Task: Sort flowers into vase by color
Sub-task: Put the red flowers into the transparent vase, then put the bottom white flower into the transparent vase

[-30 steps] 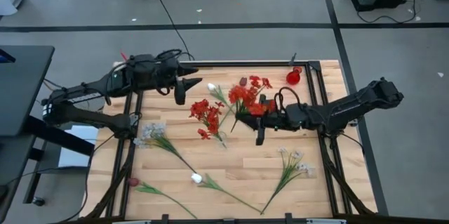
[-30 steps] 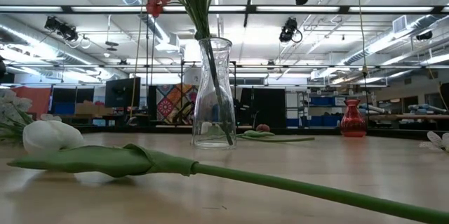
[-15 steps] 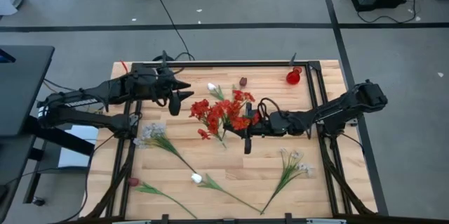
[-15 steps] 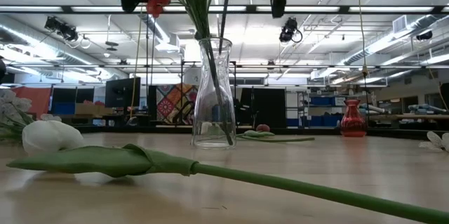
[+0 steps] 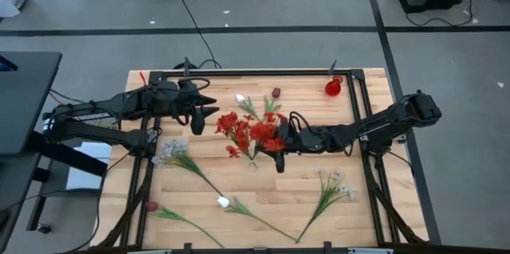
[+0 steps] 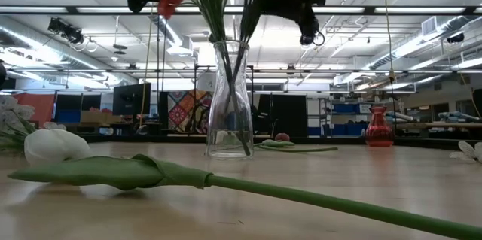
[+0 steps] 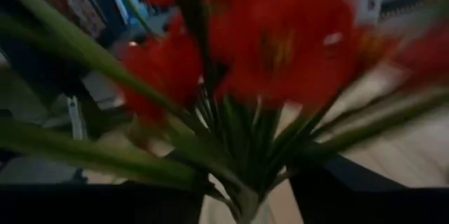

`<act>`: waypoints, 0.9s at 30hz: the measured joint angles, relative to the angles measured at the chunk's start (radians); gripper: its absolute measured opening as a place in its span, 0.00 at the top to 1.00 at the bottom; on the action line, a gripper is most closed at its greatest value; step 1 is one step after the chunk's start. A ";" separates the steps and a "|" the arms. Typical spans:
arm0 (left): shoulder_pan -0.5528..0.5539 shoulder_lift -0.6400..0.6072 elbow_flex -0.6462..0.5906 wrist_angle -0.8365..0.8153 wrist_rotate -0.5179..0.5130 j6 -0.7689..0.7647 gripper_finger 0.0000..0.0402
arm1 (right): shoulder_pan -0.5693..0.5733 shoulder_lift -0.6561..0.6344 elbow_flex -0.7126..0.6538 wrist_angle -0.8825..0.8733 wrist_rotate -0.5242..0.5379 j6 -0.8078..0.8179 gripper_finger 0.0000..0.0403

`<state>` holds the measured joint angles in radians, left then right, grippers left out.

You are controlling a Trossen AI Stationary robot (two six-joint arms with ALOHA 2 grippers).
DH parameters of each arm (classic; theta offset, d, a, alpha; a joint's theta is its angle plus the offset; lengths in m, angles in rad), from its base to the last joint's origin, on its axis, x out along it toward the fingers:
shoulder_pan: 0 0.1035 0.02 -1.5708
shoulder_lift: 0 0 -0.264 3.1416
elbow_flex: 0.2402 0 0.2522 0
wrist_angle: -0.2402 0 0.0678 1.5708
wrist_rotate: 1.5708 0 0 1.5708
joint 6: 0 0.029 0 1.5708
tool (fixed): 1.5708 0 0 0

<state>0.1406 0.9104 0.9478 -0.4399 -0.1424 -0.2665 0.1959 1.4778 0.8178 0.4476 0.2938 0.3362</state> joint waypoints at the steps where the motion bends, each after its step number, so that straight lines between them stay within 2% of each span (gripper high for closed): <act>1: 0.000 0.000 0.000 -0.003 -0.003 -0.006 0.61 | 0.000 -0.010 0.000 -0.025 0.004 0.012 0.50; 4: 0.000 -0.003 0.000 -0.041 -0.036 -0.077 0.61 | 0.000 -0.060 0.019 -0.163 0.009 0.051 0.47; 8: 0.001 -0.004 0.001 -0.202 -0.097 -0.273 0.61 | 0.003 -0.116 0.129 -0.539 0.009 0.044 0.46; 11: -0.009 -0.004 0.001 -0.329 -0.091 -0.377 0.61 | 0.013 -0.137 0.237 -0.796 0.022 0.023 0.46; 14: -0.023 -0.003 0.001 -0.465 -0.084 -0.560 0.61 | 0.021 -0.143 0.342 -1.010 0.027 0.042 0.46; 17: -0.028 -0.003 0.001 -0.598 -0.056 -0.777 0.61 | 0.013 -0.142 0.432 -1.219 -0.009 0.183 0.46; 21: -0.070 0.000 0.001 -0.711 -0.044 -0.939 0.61 | -0.003 -0.158 0.474 -1.413 -0.039 0.432 0.46; 27: -0.162 0.005 -0.005 -0.695 -0.100 -1.030 0.61 | -0.006 -0.231 0.402 -1.650 0.010 0.701 0.47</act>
<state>-0.0212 0.9153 0.9423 -1.1350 -0.2428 -1.2970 0.1899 1.2465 1.2195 -1.2021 0.3037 1.0374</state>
